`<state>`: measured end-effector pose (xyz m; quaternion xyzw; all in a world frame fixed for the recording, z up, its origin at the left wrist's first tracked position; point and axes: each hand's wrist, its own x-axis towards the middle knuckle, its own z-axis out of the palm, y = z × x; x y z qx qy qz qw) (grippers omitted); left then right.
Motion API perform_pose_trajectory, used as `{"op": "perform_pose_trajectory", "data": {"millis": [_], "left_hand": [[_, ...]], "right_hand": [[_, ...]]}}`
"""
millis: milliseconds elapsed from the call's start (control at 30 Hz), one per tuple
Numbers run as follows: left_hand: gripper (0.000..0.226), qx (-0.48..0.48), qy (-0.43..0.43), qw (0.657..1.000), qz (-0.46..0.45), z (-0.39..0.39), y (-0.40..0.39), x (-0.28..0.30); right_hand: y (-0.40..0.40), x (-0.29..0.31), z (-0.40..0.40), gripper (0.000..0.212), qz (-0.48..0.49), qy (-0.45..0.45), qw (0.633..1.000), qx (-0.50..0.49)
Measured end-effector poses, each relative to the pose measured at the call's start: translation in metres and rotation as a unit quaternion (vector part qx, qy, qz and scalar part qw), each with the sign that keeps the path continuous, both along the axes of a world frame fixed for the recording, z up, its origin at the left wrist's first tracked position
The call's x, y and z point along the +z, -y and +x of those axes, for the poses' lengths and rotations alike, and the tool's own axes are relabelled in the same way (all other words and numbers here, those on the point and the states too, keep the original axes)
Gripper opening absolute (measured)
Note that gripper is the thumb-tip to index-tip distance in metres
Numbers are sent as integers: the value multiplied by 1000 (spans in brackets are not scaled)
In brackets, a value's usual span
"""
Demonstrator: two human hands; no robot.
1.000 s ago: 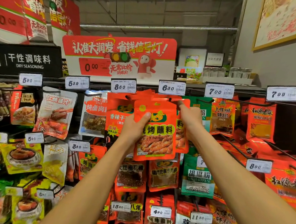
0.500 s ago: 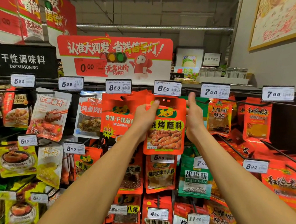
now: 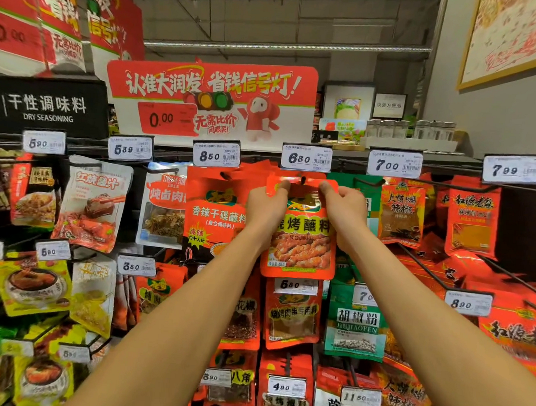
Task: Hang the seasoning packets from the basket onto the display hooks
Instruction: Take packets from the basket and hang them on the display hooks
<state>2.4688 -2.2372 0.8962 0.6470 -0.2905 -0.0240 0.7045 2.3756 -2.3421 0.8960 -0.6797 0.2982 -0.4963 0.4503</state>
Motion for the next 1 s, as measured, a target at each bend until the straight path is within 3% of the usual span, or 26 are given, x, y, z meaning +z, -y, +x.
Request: {"op": "perform_pose_trajectory", "data": {"millis": [133, 233, 300, 400, 633, 733, 833, 1000], "left_hand": [[32, 44, 136, 988, 55, -7, -13, -28], [72, 66, 217, 967, 111, -13, -22, -58], [83, 59, 245, 959, 132, -16, -19, -70], [88, 42, 208, 963, 165, -11, -3, -60], [87, 33, 126, 960, 246, -2, 21, -28], [75, 8, 115, 969, 219, 5, 17, -26], [63, -13, 106, 979, 174, 7, 8, -31], [48, -59, 82, 988, 117, 4, -5, -44]], "right_hand": [[-3, -33, -14, 25, -33, -30, 998, 46], [-3, -61, -22, 15, -70, -77, 992, 66], [-2, -63, -19, 9, -67, -74, 994, 52], [6, -51, -5, 17, -39, -68, 997, 15], [35, -49, 16, 40, 32, -149, 988, -27], [37, -53, 15, 44, 26, -176, 984, -7], [32, -60, 3, 62, 28, -146, 989, -2], [26, -66, -26, 42, -8, -115, 993, -27]]}}
